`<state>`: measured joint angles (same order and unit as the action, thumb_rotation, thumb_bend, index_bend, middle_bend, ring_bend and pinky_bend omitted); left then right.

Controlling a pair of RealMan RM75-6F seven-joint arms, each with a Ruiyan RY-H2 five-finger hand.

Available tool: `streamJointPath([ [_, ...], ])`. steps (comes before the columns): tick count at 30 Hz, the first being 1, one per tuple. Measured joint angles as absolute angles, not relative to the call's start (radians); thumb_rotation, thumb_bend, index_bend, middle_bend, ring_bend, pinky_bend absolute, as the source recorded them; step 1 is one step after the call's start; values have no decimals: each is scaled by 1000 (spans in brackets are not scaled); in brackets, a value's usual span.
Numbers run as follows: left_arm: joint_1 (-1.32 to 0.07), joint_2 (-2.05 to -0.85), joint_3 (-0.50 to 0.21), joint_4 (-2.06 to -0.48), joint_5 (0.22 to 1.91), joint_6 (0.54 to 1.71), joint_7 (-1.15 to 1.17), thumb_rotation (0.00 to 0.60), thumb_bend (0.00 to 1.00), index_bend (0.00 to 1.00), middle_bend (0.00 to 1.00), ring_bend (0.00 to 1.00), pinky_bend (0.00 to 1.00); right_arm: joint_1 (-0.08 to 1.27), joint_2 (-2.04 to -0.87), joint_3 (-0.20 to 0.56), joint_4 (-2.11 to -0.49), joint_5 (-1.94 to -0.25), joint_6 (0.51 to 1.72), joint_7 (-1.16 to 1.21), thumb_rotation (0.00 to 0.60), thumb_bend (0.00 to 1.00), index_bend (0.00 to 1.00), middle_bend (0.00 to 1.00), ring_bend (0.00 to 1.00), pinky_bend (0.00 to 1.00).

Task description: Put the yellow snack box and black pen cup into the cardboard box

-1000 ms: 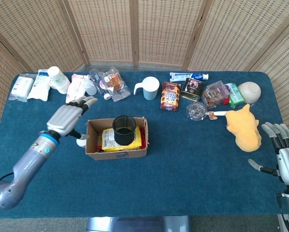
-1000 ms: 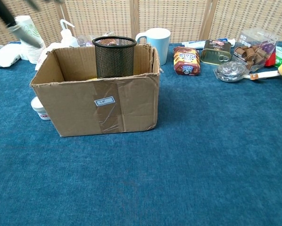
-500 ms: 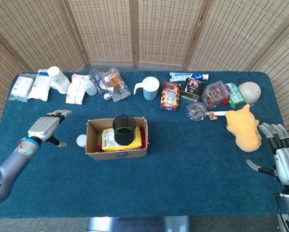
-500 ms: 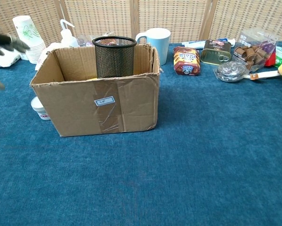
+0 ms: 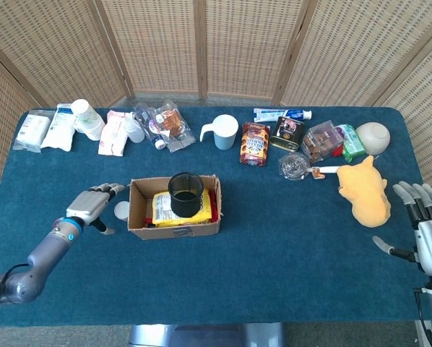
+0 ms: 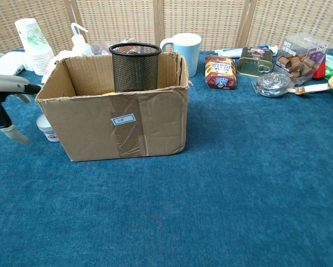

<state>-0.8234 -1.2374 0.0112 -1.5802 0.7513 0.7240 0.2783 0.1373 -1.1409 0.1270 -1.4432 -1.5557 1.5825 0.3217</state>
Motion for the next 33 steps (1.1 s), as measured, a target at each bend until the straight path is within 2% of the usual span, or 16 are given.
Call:
streamJointPath([
  [6,-848,-1295,17,-1562,693,766,355,600,5,21,0,0,181,134,-1137,130,-1447,-1554,1588,339,600,0,98,0,0,47],
  [10,-858,-1335,19,-1550,669,812,407,600,13,98,15,5,258,133,-1132,131,-1449,-1553,1589,355,600,0,97,0,0,47],
  [12,-862,-1360,19,-1541,658,842,438,600,19,174,90,56,304,132,-1130,132,-1449,-1552,1591,363,600,0,97,0,0,47],
  [17,-864,-1405,17,-1518,654,903,492,600,47,388,357,283,419,130,-1127,134,-1448,-1550,1592,379,600,0,97,0,0,47],
  [23,-861,-1457,9,-1493,650,966,557,600,121,548,515,436,542,131,-1125,134,-1446,-1551,1590,388,600,0,98,0,0,47],
  [29,-848,-1478,-9,-1483,646,1000,585,600,134,561,528,449,563,130,-1125,133,-1446,-1553,1589,389,600,0,98,0,0,48],
  [33,-835,-1443,-22,-1508,658,1001,565,600,134,559,526,449,564,130,-1125,132,-1447,-1555,1590,389,600,0,97,0,0,47],
])
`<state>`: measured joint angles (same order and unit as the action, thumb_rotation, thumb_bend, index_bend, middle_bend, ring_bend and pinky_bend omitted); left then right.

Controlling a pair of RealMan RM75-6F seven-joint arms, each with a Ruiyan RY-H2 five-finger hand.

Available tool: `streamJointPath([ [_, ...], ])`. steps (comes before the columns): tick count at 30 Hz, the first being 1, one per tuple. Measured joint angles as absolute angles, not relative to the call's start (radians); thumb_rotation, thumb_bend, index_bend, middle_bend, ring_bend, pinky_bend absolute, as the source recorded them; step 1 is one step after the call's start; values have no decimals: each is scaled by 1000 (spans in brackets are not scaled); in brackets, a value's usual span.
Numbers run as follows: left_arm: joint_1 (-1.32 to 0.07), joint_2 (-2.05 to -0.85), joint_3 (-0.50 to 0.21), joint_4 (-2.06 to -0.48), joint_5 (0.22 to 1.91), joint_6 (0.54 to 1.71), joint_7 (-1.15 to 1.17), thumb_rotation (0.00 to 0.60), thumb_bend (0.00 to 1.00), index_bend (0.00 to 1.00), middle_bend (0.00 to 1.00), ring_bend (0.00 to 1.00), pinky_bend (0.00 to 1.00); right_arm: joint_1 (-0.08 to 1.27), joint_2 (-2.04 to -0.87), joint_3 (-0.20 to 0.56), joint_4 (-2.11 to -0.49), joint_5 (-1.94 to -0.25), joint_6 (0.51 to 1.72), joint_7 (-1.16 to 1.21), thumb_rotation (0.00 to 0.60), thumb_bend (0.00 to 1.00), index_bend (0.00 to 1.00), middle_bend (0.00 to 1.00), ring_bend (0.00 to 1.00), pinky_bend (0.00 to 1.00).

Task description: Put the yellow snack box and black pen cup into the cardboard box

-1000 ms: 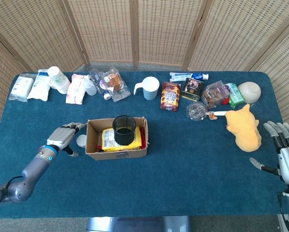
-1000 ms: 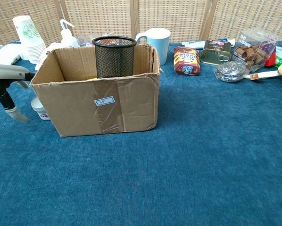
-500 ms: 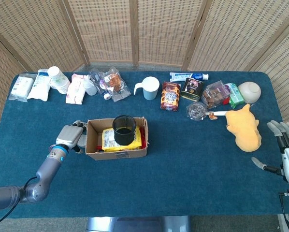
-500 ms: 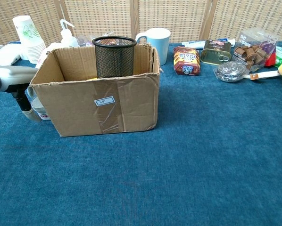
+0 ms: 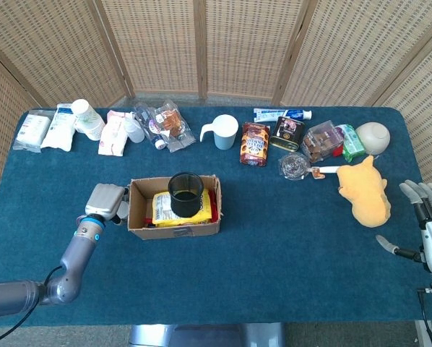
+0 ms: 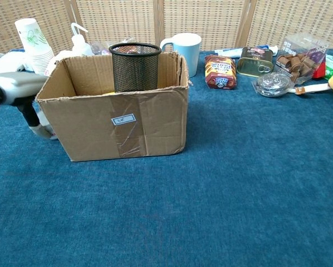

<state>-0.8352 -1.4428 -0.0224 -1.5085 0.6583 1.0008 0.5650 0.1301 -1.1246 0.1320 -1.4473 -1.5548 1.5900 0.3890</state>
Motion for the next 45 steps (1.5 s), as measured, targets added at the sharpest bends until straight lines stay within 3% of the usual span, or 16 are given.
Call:
streamJointPath([
  [18,-733,-984,-156,-1877,909,1053,288,600,130,552,524,448,564,131,-1127,125,-1463,-1571,1594,368,600,0,102,0,0,47],
  [27,-758,-1011,-188,-1922,944,1031,300,600,120,545,520,444,560,129,-1126,125,-1466,-1569,1596,368,600,0,101,0,0,48],
  [30,-779,-1048,-188,-1921,939,1023,334,600,105,483,458,395,544,129,-1125,128,-1463,-1564,1595,376,600,0,101,0,0,48],
  [33,-801,-1076,-184,-1927,916,1000,368,600,91,309,217,172,437,129,-1124,129,-1459,-1561,1595,384,600,0,101,0,0,47],
  [35,-812,-1075,-178,-1935,891,973,378,600,68,130,34,17,292,128,-1123,128,-1458,-1562,1595,385,600,0,100,0,0,48],
  [38,-836,-1059,-166,-1951,841,915,397,600,30,3,0,0,164,128,-1122,128,-1456,-1563,1596,387,600,0,101,0,0,48],
  [41,-852,-1036,-154,-1965,813,890,418,600,12,0,0,0,94,128,-1122,128,-1453,-1563,1596,382,600,0,99,0,0,47],
  [45,-834,-1025,-147,-1970,857,940,416,600,7,0,0,0,52,128,-1123,127,-1453,-1565,1596,365,600,0,100,0,0,47],
])
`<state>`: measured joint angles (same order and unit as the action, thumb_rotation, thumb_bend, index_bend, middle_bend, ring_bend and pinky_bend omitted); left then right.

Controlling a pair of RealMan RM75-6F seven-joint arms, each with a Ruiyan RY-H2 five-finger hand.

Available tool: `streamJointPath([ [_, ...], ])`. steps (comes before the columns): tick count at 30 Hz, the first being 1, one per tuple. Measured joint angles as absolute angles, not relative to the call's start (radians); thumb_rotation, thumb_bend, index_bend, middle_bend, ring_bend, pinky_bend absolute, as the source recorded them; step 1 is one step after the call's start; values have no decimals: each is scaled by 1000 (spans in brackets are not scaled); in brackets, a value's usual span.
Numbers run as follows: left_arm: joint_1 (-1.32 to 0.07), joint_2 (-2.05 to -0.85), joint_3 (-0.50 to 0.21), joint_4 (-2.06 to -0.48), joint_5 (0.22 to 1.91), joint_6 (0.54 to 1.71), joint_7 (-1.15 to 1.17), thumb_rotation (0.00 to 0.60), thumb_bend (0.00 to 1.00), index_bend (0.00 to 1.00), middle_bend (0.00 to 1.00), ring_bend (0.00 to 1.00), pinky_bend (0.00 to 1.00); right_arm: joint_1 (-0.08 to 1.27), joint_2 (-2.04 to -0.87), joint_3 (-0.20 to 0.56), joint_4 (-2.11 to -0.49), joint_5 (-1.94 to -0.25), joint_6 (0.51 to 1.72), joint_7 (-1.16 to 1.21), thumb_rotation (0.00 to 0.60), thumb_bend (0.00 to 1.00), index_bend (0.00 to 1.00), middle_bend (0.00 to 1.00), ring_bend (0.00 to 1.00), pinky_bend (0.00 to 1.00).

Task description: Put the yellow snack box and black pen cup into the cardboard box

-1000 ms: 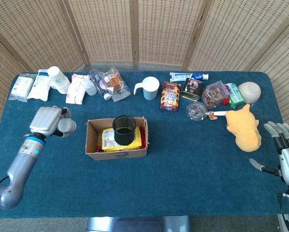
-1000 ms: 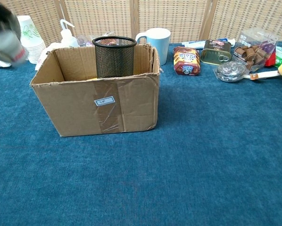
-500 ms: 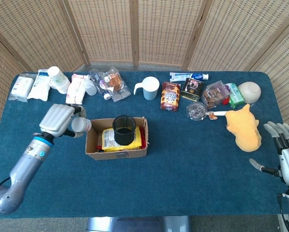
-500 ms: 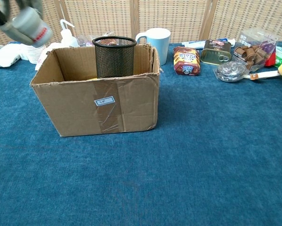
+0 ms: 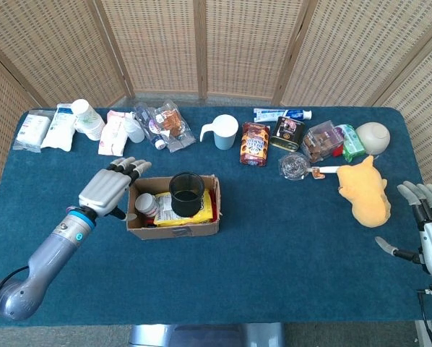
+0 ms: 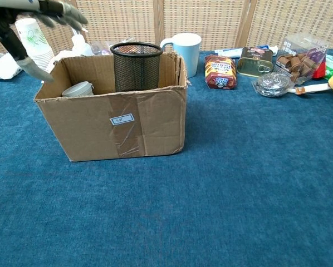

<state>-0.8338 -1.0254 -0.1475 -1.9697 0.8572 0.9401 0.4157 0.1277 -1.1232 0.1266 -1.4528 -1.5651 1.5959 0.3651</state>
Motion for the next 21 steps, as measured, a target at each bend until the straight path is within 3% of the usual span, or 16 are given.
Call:
streamJointPath([
  [5,-766,-992,-133,-1971,969,1035,382,600,9,0,0,0,46,127,-1123,122,-1465,-1573,1597,327,600,0,100,0,0,48],
  [12,-549,-927,-46,-1874,1173,1234,269,600,8,0,0,0,81,127,-1125,118,-1479,-1579,1599,289,600,0,101,0,0,47],
  [21,-347,-997,33,-1684,1307,1444,197,600,10,0,0,0,87,128,-1095,103,-1539,-1540,1529,194,600,0,92,0,0,26],
])
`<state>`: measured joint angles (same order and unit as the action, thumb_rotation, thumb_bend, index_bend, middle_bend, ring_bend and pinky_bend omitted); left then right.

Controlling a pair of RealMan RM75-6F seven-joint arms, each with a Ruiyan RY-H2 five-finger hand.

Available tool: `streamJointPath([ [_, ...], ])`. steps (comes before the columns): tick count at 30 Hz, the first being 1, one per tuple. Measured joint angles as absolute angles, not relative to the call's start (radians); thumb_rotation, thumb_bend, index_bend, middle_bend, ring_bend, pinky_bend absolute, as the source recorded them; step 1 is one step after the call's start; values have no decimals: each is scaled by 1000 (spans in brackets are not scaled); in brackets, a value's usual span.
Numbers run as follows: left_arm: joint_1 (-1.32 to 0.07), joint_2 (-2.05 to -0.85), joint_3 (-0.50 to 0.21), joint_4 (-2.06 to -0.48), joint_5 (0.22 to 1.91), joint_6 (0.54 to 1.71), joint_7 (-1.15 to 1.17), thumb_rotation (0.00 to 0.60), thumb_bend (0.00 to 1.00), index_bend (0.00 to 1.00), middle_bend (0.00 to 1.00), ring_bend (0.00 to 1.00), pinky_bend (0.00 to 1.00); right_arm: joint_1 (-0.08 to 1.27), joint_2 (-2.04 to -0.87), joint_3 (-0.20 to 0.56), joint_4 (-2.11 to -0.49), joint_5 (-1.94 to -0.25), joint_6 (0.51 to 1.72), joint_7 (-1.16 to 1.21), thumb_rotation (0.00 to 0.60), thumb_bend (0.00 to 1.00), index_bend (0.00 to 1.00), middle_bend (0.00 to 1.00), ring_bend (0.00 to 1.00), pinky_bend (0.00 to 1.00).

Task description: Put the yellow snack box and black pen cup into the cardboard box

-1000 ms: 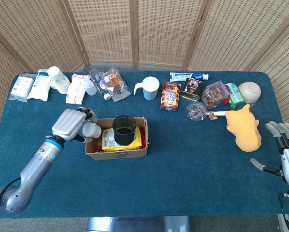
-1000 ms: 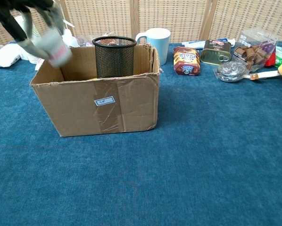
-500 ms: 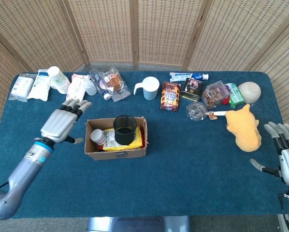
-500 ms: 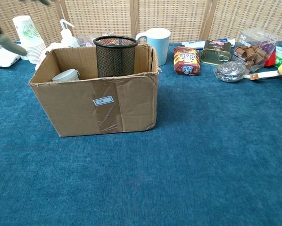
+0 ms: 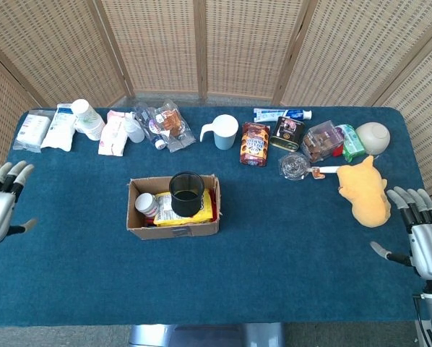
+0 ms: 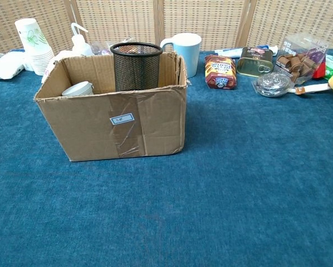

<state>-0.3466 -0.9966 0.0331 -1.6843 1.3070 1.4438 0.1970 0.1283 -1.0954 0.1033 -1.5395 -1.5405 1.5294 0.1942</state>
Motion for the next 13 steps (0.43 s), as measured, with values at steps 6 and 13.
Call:
streamJointPath([
  [6,-242,-1092,63,-1589,1409,1570,91,600,10,0,0,0,72,129,-1078,103,-1613,-1459,1475,9,600,0,72,0,0,0],
  [13,-150,-1175,63,-1533,1458,1648,13,600,9,0,0,0,47,124,-1078,107,-1640,-1442,1477,-21,600,0,68,0,0,0],
])
